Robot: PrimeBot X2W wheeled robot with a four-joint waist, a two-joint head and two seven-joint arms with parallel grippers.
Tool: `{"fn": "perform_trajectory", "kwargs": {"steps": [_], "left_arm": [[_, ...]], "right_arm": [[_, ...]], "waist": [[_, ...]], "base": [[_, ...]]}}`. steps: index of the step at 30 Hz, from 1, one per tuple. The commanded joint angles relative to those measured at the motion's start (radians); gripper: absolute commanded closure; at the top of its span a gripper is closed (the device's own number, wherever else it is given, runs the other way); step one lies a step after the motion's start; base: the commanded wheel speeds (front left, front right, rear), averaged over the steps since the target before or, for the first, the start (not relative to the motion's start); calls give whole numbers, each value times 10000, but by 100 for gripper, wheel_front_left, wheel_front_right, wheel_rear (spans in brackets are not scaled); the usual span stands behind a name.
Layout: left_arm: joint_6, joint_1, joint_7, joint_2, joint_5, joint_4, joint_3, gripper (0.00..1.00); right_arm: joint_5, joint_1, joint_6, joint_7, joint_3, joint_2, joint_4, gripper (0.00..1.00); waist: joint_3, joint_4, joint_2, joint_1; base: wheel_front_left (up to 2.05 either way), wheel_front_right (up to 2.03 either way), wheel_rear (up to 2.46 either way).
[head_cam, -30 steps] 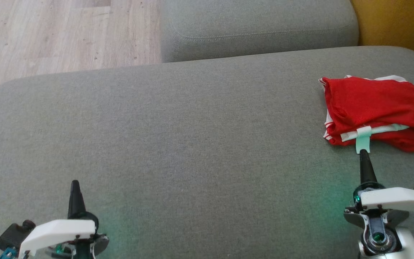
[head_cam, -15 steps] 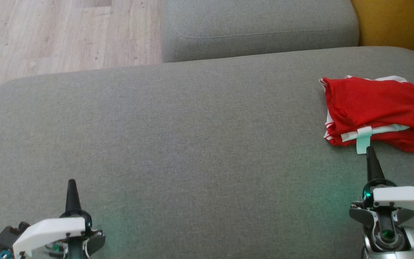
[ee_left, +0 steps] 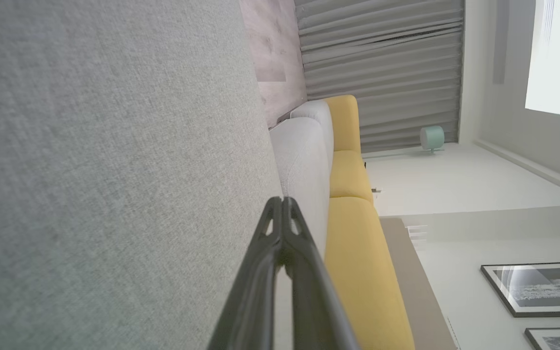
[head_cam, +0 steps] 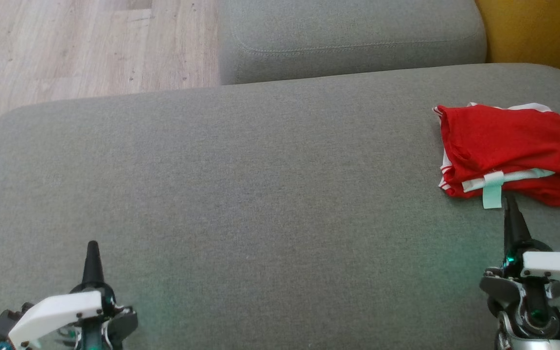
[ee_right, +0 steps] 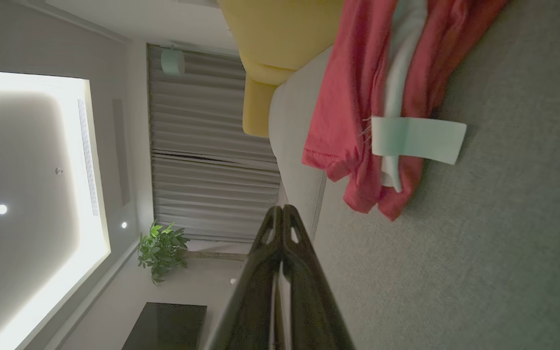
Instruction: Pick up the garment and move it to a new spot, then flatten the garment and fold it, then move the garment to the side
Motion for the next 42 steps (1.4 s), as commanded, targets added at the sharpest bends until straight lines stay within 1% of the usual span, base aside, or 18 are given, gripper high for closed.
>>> {"fn": "perform_trajectory", "kwargs": {"steps": [1,15,42], "left_arm": [[-131,-510,109,73,-223,-370,366,100],[-236,-549,511,81,-1559,-420,630,100],[-236,-548,511,81,-1559,-421,629,100]], "right_arm": [[284,-126,-7,116,135,-28,-422,100],[1713,-40,-7,509,-125,-22,-738,100],[1714,-40,-7,508,-124,-22,-738,100]], "waist": [[-1,2,-1,0],[-7,21,-1,0],[-7,21,-1,0]], "base": [[0,0,0],[0,0,0],[0,0,0]]}}
